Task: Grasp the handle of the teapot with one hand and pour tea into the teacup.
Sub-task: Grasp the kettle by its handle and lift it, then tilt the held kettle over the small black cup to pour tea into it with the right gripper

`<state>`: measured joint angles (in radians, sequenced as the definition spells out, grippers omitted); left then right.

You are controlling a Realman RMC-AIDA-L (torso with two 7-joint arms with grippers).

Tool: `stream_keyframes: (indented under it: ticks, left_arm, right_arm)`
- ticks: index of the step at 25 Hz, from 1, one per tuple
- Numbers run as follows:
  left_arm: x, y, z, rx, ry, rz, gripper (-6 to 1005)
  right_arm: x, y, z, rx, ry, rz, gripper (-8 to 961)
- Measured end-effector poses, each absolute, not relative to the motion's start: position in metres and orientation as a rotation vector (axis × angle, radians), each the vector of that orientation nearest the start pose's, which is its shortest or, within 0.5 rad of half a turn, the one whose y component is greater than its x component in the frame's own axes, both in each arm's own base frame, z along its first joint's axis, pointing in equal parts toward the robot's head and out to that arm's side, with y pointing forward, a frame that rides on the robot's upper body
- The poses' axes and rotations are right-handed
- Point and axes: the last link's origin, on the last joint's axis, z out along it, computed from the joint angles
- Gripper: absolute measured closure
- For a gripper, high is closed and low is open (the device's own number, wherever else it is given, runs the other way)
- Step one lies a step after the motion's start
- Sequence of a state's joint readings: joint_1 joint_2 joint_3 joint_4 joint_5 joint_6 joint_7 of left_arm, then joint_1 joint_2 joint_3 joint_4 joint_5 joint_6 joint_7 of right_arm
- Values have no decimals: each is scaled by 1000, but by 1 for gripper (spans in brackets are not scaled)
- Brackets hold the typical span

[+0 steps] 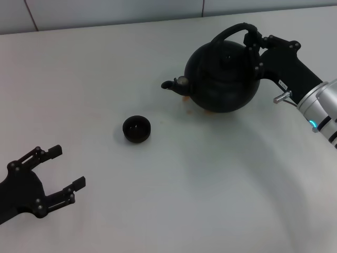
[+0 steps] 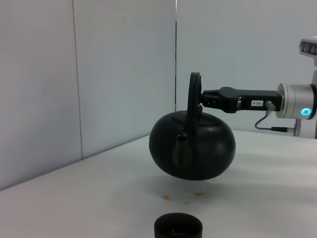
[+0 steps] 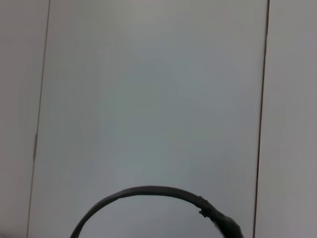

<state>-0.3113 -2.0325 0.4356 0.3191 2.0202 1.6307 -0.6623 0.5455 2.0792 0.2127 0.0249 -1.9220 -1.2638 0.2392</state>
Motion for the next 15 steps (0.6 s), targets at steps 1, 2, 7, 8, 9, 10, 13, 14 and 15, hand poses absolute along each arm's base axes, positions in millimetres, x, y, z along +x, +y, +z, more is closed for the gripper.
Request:
stream_keyframes:
  ticks: [1, 2, 7, 8, 9, 10, 13, 14, 15]
  left_arm:
    - [-340, 234, -13, -2512, -326, -758, 140]
    - [-340, 234, -13, -2512, -326, -758, 140]
    - [-340, 234, -13, -2512, -327, -758, 140]
    - [-340, 234, -13, -2512, -327, -758, 140]
    - [-340, 234, -13, -2512, -327, -758, 140]
    - [-340, 234, -13, -2512, -327, -759, 140]
    - [-340, 234, -13, -2512, -327, -759, 140]
    - [-340, 234, -13, -2512, -327, -759, 140]
    - [-340, 234, -13, -2512, -327, -759, 140]
  right_arm:
    - [298, 341, -28, -1871, 355, 744, 873]
    - [298, 341, -28, -1871, 353, 744, 873]
    - [297, 342, -28, -1875, 350, 745, 874]
    - [297, 342, -28, -1877, 350, 747, 874]
    - [296, 342, -28, -1880, 349, 749, 874]
    - [295, 343, -29, -1884, 347, 750, 874]
    - [291, 345, -31, -1908, 332, 752, 874]
    - [289, 346, -33, -1919, 325, 752, 874]
    - [287, 347, -34, -1933, 316, 753, 874]
